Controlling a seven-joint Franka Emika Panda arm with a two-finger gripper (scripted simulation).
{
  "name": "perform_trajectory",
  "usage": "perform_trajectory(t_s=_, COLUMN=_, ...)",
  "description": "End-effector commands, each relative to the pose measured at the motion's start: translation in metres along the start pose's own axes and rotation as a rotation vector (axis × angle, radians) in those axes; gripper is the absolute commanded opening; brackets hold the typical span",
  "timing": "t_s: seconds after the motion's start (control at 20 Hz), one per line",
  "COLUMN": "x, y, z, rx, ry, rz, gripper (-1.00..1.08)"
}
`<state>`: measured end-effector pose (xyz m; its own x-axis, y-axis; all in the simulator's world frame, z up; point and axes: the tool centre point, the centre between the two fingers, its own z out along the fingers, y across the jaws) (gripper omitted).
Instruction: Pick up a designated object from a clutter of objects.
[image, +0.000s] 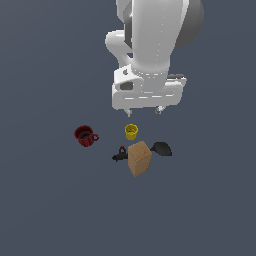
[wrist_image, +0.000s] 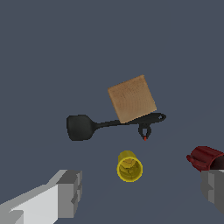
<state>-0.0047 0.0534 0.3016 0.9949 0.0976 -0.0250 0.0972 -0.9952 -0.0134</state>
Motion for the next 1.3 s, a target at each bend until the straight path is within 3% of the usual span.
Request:
perform_trajectory(t_s=0.0, x=0.0, y=0.0, z=0.0, rx=0.0, ry=0.0, rz=0.0, gripper=1.0)
perform_trajectory(t_s=0.85, x=0.005, y=-0.008, z=-0.001, rx=0.014, ry=0.015, rz=-0.045, gripper=1.0)
perform_trajectory(t_s=1.25, x=0.008, y=-0.01, z=0.008, rx=0.021, ry=0.014, rz=0.005, gripper=1.0)
